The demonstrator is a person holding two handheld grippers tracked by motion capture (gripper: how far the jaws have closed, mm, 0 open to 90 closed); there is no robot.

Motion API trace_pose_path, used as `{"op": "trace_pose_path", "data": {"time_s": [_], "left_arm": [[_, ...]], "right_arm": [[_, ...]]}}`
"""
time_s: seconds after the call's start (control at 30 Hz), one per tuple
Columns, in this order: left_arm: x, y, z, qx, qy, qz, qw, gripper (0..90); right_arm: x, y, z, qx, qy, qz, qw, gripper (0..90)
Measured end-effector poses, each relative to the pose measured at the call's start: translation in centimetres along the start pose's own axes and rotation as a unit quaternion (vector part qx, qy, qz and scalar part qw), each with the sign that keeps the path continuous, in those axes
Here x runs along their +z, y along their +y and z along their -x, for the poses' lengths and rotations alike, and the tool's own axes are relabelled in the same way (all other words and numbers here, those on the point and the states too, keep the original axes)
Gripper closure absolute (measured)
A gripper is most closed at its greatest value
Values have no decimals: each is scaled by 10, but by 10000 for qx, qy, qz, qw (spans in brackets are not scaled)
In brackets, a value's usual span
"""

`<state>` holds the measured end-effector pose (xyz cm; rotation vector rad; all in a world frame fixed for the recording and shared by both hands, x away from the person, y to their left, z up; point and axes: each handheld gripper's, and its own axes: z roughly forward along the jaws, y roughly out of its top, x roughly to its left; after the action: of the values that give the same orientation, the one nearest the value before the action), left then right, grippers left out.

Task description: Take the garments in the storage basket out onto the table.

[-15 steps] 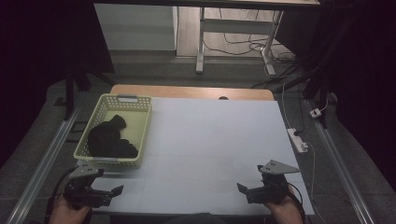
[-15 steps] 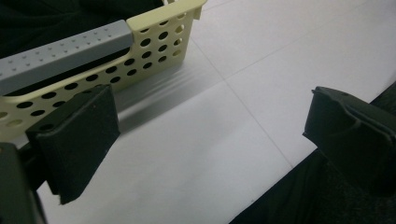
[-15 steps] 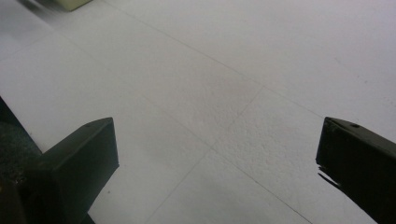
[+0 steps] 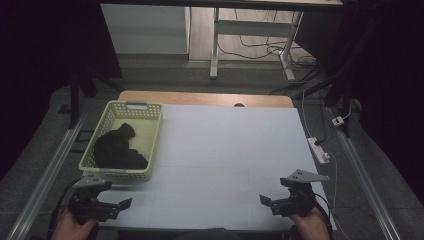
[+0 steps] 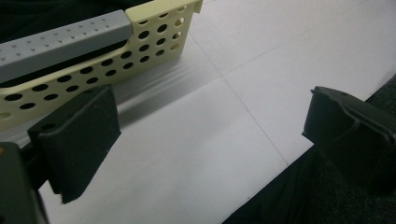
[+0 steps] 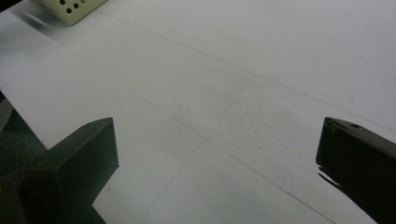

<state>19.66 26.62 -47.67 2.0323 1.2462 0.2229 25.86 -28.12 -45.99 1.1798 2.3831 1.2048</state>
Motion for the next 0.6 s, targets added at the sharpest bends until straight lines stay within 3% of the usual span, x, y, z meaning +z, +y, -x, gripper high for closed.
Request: {"op": "trace_pose_path", "data": {"time_s": [0.37, 0.47, 0.6], "left_arm": [[-3, 0, -4, -90, -215, 82, 9997, 10], [-4, -1, -6, -93, -368, 131, 9992, 10], [-5, 1, -5, -39, -385, 133, 9992, 11]], "right_arm": [[1, 0, 1, 37, 87, -52, 9999, 0], [1, 0, 1, 24, 93, -69, 9999, 0], [1, 0, 2, 52, 119, -76, 9999, 0]]}}
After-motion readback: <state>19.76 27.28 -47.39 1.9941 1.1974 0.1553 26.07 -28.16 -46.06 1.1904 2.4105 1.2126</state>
